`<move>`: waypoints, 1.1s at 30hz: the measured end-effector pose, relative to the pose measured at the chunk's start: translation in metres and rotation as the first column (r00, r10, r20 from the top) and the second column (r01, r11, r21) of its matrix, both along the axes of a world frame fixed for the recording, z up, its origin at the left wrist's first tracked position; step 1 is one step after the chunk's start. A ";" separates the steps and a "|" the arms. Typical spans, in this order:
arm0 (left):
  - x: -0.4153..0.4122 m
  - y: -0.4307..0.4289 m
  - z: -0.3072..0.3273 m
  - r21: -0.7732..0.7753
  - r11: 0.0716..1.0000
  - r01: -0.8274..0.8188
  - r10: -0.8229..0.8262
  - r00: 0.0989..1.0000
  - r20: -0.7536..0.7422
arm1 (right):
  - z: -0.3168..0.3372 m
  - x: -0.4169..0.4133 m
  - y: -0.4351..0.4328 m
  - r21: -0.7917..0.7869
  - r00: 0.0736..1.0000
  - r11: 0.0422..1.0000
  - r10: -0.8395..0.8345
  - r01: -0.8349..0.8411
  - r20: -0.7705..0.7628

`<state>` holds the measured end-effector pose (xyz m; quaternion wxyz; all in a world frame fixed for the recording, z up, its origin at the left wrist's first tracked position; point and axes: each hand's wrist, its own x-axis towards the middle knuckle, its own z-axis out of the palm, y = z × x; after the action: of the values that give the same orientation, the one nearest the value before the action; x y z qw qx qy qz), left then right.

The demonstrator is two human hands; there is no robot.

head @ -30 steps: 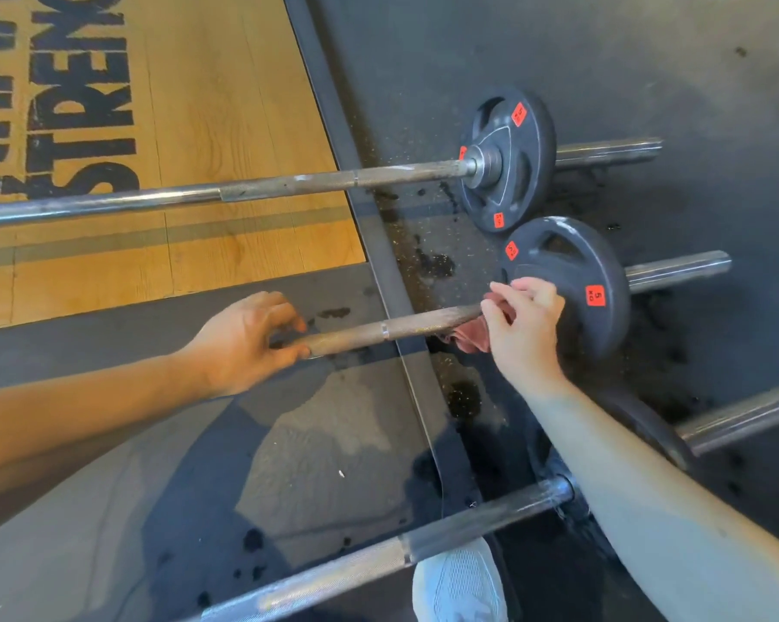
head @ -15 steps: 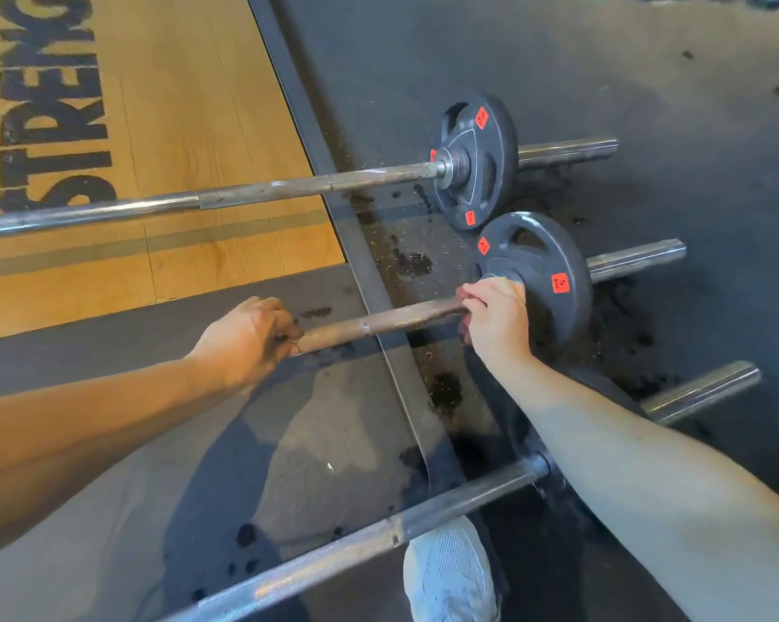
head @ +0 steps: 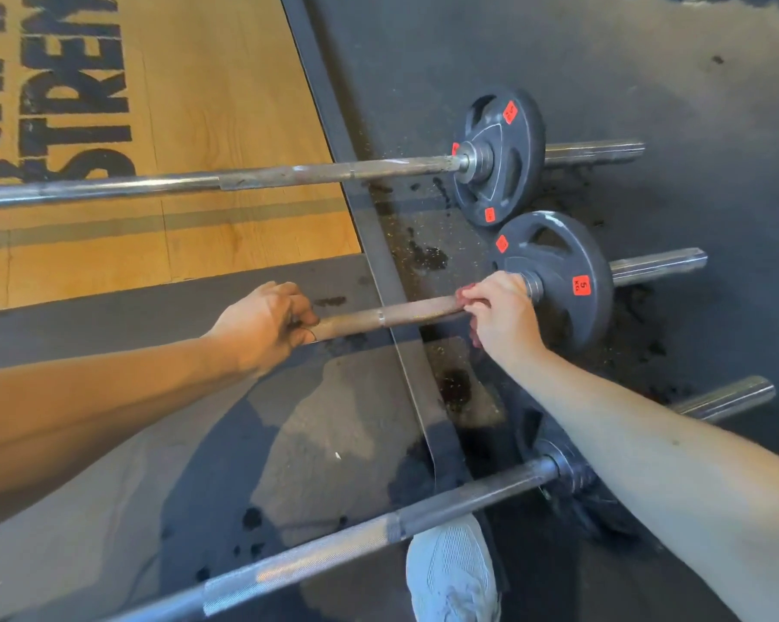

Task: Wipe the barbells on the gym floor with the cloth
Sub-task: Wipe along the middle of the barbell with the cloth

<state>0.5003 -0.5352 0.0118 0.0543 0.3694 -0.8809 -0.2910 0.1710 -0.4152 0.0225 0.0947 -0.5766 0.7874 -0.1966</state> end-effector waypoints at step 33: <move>0.112 0.008 0.013 -0.115 0.989 -0.096 0.097 0.995 0.003 | -0.008 0.122 -0.046 -0.068 0.671 0.668 0.740 -0.741 -0.052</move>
<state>0.6119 -0.5276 0.0251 0.0858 0.4091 -0.8775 -0.2353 0.2928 -0.4609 0.0144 0.1343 -0.8516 0.4779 -0.1684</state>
